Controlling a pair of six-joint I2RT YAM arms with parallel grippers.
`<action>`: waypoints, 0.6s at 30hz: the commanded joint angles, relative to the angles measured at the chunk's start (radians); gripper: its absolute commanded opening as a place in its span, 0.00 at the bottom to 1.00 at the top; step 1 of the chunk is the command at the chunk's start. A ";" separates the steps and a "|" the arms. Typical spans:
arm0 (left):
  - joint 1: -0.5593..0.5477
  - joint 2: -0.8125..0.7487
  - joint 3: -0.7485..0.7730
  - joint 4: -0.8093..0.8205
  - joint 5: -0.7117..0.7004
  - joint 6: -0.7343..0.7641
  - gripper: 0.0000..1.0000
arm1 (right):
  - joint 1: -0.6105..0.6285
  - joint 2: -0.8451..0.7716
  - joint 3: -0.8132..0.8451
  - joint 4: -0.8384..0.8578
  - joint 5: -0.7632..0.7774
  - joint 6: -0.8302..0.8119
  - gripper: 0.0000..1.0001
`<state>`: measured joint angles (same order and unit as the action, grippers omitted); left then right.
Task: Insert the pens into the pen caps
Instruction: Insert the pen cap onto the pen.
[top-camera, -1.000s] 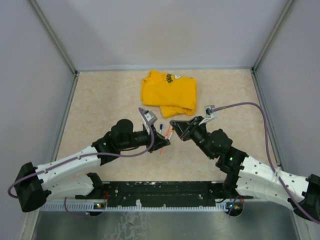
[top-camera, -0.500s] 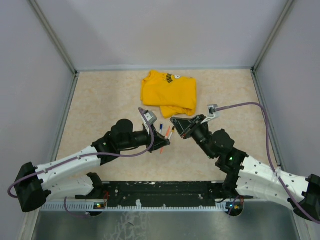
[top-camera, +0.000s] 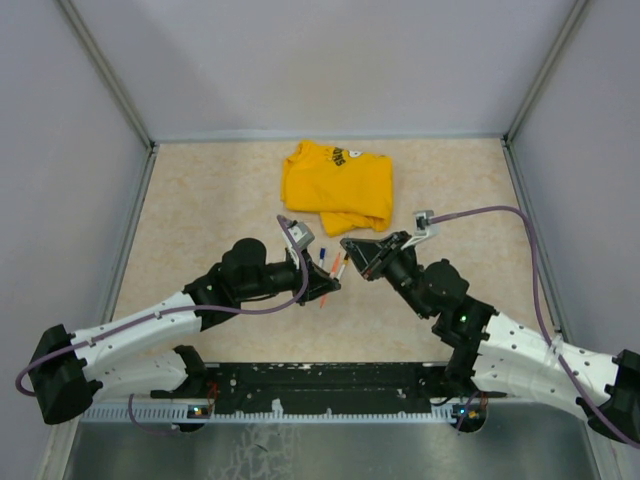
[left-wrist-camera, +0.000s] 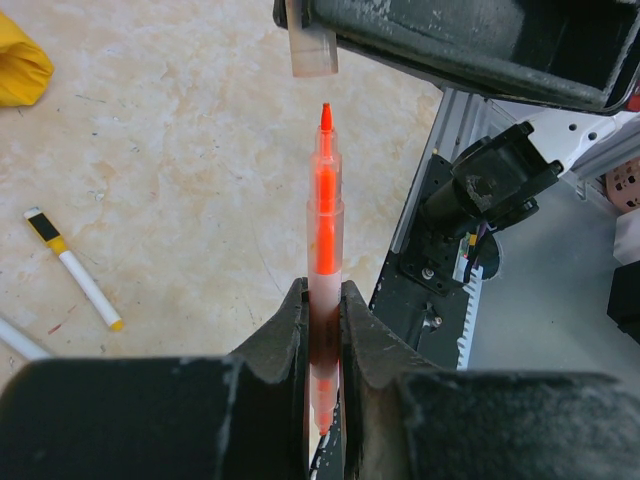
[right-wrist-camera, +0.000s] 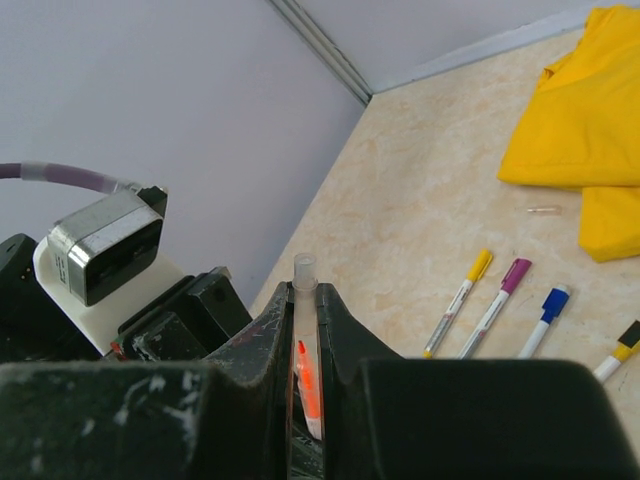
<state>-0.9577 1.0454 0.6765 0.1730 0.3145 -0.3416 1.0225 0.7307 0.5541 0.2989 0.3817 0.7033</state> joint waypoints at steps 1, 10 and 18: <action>-0.001 -0.013 0.027 0.034 -0.007 0.009 0.00 | -0.005 -0.019 -0.002 0.022 -0.006 -0.001 0.00; -0.001 -0.007 0.031 0.033 -0.003 0.010 0.00 | -0.004 -0.013 -0.006 0.019 -0.035 -0.002 0.00; -0.001 -0.011 0.029 0.037 -0.008 0.005 0.00 | -0.004 -0.012 -0.006 0.003 -0.058 -0.011 0.00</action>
<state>-0.9577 1.0454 0.6765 0.1730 0.3138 -0.3416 1.0225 0.7269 0.5476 0.2813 0.3336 0.7029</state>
